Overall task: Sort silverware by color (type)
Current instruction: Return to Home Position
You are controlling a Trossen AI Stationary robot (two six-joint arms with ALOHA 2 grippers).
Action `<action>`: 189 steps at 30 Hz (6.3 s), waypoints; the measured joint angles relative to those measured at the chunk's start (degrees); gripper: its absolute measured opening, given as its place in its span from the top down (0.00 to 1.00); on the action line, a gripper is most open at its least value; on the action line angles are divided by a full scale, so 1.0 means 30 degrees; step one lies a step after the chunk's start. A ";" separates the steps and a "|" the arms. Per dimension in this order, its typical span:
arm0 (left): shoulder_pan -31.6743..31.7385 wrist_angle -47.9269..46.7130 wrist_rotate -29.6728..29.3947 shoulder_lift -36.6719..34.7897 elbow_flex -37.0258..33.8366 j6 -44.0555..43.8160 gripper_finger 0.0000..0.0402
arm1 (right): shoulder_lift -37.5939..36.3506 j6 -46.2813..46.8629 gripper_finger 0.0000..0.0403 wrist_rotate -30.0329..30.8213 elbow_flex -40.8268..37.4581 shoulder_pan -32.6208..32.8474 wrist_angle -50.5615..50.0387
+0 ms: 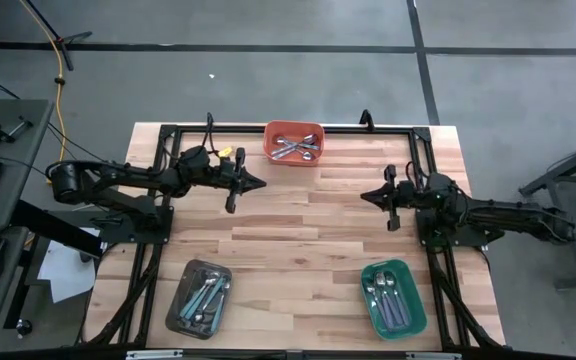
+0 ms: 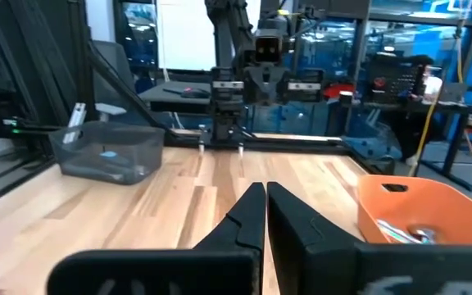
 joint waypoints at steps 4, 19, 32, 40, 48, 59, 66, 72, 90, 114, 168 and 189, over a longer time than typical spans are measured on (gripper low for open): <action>-0.0007 0.1778 0.0001 -0.0015 -0.1172 -0.0448 1.00 | 0.0000 -0.0226 1.00 0.0002 0.0000 -0.0425 -0.0141; 0.1266 0.4275 -0.0648 -0.3644 -0.5735 -0.1765 1.00 | -0.0047 -0.0772 1.00 0.1503 0.0000 -0.1500 -0.0710; 0.1719 0.1440 -0.1500 -0.8309 -0.6900 -0.1674 1.00 | -0.1637 -0.1275 1.00 0.3003 0.0000 -0.1493 -0.1895; 0.2547 -0.1137 -0.1559 -1.0513 -0.6893 -0.1840 1.00 | -0.3906 -0.0568 1.00 0.3820 -0.0007 -0.1478 -0.3995; 0.2841 -0.3431 -0.1622 -1.2918 -0.6885 -0.1493 1.00 | -0.7348 -0.0890 1.00 0.3858 -0.0015 -0.1478 -0.6172; 0.2841 -0.7673 -0.2143 -1.7395 -0.6878 -0.1449 1.00 | -0.8304 -0.1310 1.00 0.5256 -0.0022 -0.1478 -0.6845; 0.2841 -1.1633 -0.2899 -2.1661 -0.6878 -0.1648 1.00 | -0.8327 -0.1392 1.00 0.5320 -0.0029 -0.1478 -0.6707; 0.2841 -1.4431 -0.3797 -2.4767 -0.6812 -0.1826 1.00 | -0.8323 -0.1367 1.00 0.5323 -0.0029 -0.1478 -0.7080; 0.2820 -1.6023 -0.5069 -2.4332 -0.6863 -0.2523 1.00 | -0.8160 0.0329 1.00 0.7415 -0.0022 -0.1486 -0.8826; 0.2820 -1.6098 -0.5362 -2.3758 -0.6863 -0.2815 1.00 | -0.8160 -0.0876 1.00 0.7404 -0.0015 -0.1486 -0.8845; 0.2812 -1.6098 -0.5340 -2.3758 -0.6863 -0.2817 1.00 | -0.8160 -0.0911 1.00 0.7404 0.0000 -0.1486 -0.8865; 0.2812 -1.6098 -0.5340 -2.3758 -0.6863 -0.2817 1.00 | -0.8153 -0.0903 1.00 0.7404 0.0000 -0.1486 -0.8870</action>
